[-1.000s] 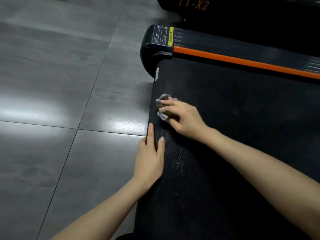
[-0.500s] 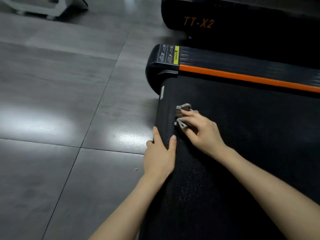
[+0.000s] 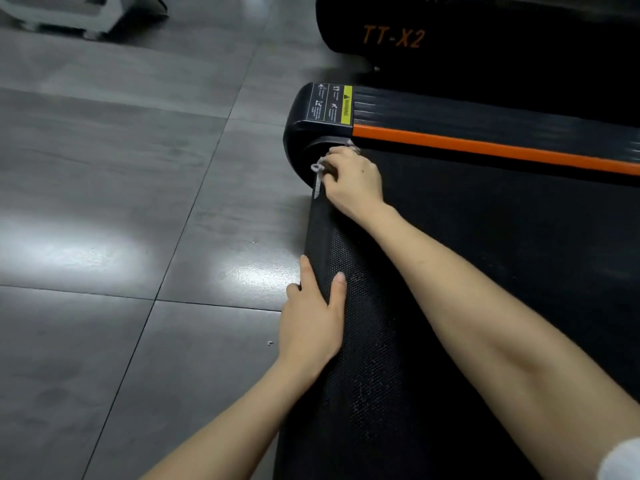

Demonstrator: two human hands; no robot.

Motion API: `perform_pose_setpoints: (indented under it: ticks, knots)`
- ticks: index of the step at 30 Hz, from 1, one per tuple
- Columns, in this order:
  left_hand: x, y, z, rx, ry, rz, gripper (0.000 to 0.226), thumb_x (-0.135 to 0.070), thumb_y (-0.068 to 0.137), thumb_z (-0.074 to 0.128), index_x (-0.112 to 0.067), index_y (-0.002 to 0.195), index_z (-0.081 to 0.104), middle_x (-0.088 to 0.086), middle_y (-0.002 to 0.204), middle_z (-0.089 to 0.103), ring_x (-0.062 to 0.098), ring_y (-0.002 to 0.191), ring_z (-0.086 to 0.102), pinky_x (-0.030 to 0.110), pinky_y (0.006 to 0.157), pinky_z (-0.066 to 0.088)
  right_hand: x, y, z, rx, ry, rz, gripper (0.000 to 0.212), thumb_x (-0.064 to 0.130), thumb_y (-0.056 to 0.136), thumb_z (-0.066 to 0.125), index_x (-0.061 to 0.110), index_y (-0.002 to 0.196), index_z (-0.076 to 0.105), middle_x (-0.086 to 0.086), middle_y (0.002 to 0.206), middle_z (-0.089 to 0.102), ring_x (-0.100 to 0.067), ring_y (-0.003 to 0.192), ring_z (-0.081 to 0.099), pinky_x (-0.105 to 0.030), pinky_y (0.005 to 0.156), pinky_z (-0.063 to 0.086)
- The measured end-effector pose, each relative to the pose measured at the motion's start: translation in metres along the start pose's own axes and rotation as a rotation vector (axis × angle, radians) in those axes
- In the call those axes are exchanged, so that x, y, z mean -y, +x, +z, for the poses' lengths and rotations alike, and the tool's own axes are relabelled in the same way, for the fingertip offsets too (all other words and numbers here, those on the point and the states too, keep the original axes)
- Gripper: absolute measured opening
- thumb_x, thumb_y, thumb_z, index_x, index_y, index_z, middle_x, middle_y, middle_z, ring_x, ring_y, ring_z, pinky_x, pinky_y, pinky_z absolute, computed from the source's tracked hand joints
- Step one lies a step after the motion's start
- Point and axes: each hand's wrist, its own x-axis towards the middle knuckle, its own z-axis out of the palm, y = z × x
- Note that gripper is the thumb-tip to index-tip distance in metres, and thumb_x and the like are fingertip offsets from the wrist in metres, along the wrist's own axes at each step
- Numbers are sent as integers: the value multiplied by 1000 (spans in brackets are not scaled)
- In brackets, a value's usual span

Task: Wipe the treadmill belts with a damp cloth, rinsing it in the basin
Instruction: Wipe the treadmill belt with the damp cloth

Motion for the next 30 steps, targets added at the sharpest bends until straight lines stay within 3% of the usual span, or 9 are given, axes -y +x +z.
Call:
perform_pose_setpoints:
  ticks: [2, 6, 9, 18, 20, 23, 26, 28, 30]
  knots:
    - [1, 1, -1, 0, -15, 4, 70, -58, 94, 29, -26, 152, 5, 16, 126, 48, 31, 112, 52, 41, 94, 42, -19, 5, -10, 50, -30, -52, 30, 25, 90, 53, 19, 118, 64, 3, 136, 52, -20, 124, 48, -29, 98, 35]
    - [2, -2, -1, 13, -33, 12, 71, -60, 92, 29, -28, 151, 7, 13, 122, 49, 29, 110, 52, 43, 94, 43, -89, 2, -43, -70, -73, 272, 33, 17, 90, 49, 13, 121, 61, -3, 133, 54, -27, 122, 49, -32, 97, 38]
    - [2, 1, 0, 7, -38, 3, 70, -59, 93, 29, -28, 151, 8, 14, 123, 48, 30, 109, 53, 42, 94, 44, -81, -10, -40, -111, -50, 339, 31, 14, 89, 49, 13, 117, 63, -3, 131, 56, -27, 121, 49, -33, 98, 38]
    - [1, 0, -13, 112, -183, -58, 60, -55, 96, 29, -26, 148, 22, 18, 136, 46, 36, 120, 48, 46, 102, 38, 16, -138, -39, 41, 107, -22, 27, 14, 84, 57, 12, 109, 68, -3, 127, 60, -28, 112, 57, -37, 98, 40]
    - [1, -11, -27, 219, -402, -103, 54, -47, 101, 25, -21, 149, 26, 10, 144, 42, 25, 127, 46, 37, 109, 33, 33, -190, -52, 92, 135, -76, 30, 15, 80, 54, 14, 107, 69, -4, 127, 60, -28, 112, 58, -39, 98, 41]
    - [6, -41, -56, 282, -542, -167, 42, -41, 103, 23, -22, 133, 46, -8, 130, 50, 11, 120, 46, 28, 103, 33, 52, -278, -71, 250, 170, -265, 37, 20, 76, 49, 19, 109, 66, -3, 133, 56, -24, 118, 53, -43, 105, 36]
    - [26, -52, -76, 230, -475, -149, 49, -41, 103, 26, -21, 146, 33, -3, 151, 34, 15, 139, 31, 38, 116, 22, 50, -300, -80, 358, 159, -466, 38, 21, 75, 48, 22, 108, 67, -4, 133, 56, -28, 120, 54, -44, 104, 40]
    - [34, -57, -85, 211, -448, -138, 48, -40, 102, 29, -21, 147, 34, 0, 152, 33, 15, 140, 30, 38, 116, 22, 47, -259, -73, 356, 101, -428, 32, 19, 78, 49, 21, 104, 69, -4, 130, 58, -36, 120, 53, -50, 101, 41]
    - [37, -63, -89, 205, -437, -129, 48, -39, 102, 33, -18, 145, 37, 1, 150, 37, 16, 138, 32, 37, 115, 24, 49, -210, -62, 317, 78, -188, 27, 18, 87, 55, 20, 111, 67, -1, 138, 51, -36, 132, 39, -51, 109, 27]
